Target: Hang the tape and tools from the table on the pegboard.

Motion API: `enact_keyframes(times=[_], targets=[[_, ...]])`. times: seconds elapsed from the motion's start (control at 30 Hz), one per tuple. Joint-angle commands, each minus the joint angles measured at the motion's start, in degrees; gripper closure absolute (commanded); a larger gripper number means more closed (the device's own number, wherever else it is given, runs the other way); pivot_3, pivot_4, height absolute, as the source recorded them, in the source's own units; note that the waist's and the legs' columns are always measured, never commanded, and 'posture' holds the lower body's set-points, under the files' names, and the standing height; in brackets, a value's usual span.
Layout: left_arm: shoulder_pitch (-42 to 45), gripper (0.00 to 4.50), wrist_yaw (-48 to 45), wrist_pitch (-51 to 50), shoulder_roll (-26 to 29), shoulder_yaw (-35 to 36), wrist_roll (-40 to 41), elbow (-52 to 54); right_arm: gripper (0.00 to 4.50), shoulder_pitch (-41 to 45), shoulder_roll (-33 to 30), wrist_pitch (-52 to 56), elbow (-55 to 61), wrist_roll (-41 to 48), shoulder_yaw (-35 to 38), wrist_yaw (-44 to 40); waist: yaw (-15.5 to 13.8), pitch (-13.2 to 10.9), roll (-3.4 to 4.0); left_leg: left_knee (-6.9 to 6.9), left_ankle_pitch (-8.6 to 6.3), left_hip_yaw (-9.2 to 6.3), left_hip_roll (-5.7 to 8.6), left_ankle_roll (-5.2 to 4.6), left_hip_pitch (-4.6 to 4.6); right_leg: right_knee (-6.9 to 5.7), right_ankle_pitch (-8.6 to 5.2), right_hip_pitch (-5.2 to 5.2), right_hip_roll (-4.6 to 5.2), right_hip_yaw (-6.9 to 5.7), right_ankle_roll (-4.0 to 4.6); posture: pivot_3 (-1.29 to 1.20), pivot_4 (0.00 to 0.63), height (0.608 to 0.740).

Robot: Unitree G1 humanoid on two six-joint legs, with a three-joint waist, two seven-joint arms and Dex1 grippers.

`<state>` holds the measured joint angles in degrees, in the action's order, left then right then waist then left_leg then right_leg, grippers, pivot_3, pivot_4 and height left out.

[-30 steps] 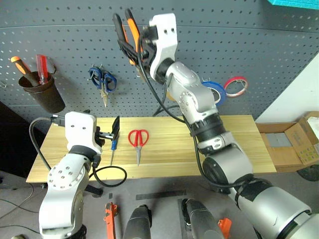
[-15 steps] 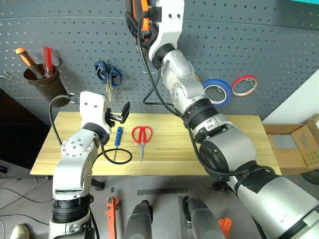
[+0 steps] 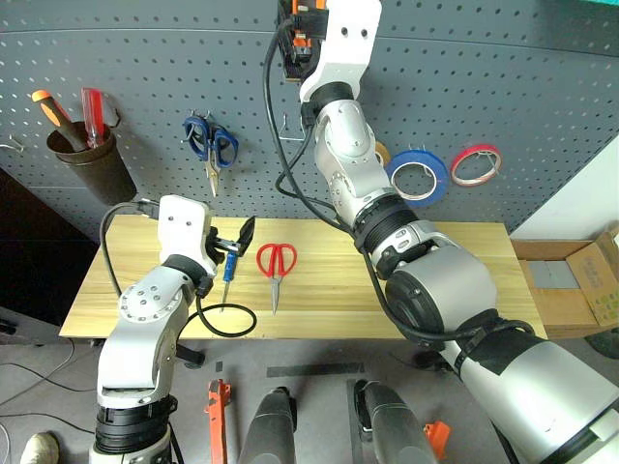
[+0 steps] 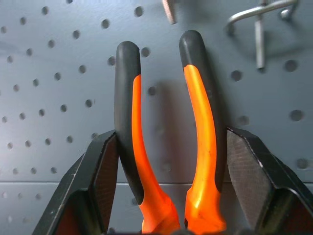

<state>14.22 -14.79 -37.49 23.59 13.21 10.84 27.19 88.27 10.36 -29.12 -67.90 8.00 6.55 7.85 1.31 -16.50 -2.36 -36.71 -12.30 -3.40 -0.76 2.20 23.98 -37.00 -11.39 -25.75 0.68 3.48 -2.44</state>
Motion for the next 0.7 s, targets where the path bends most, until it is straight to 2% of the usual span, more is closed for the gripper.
enact_keyframes(times=[0.03,0.2,0.3,0.37,0.7], targets=[[2.92,0.0,1.07,-0.56,2.22,4.51,0.87,2.98,1.77,-1.48,8.04,-1.9,1.22,-0.03,-0.17,0.79,0.0,-0.38,-0.03,0.0,0.0,0.0,0.0,0.0,0.0,0.0,-0.01,0.0,0.0,0.0,0.01,0.16,0.313,0.74],[6.88,0.0,0.68,-2.4,4.94,7.36,2.54,1.38,1.77,-4.03,7.79,-0.62,1.3,-0.11,-1.27,-0.59,0.03,-0.85,0.04,-0.01,0.0,0.0,0.0,0.0,-0.01,-0.01,0.02,0.0,0.0,-0.01,-0.04,0.16,0.325,0.74],[6.04,0.0,0.68,-1.72,4.69,6.71,2.47,0.74,1.77,-5.9,8.98,1.9,2.87,-0.03,-3.75,-6.98,0.16,-0.92,0.07,-0.01,0.0,0.05,0.0,0.0,-0.06,-0.02,0.03,0.04,0.01,0.04,-0.05,0.14,0.321,0.74],[5.53,0.0,0.74,-1.5,4.45,6.39,2.44,0.68,1.77,-6.96,8.88,2.01,4.41,-0.71,-5.3,-8.34,0.21,-0.98,0.09,-0.01,0.0,0.05,-0.01,0.0,-0.07,-0.02,0.03,0.03,0.01,0.02,-0.05,0.14,0.32,0.74],[5.02,0.0,1.12,-2.18,4.55,6.2,2.74,1.61,1.77,-6.08,9.2,2.46,4.16,-0.83,-6.95,-8.28,0.12,-1.16,0.11,0.65,0.0,0.03,-0.02,0.02,0.03,0.04,0.12,-0.27,0.04,-0.02,0.3,0.15,0.32,0.74]])
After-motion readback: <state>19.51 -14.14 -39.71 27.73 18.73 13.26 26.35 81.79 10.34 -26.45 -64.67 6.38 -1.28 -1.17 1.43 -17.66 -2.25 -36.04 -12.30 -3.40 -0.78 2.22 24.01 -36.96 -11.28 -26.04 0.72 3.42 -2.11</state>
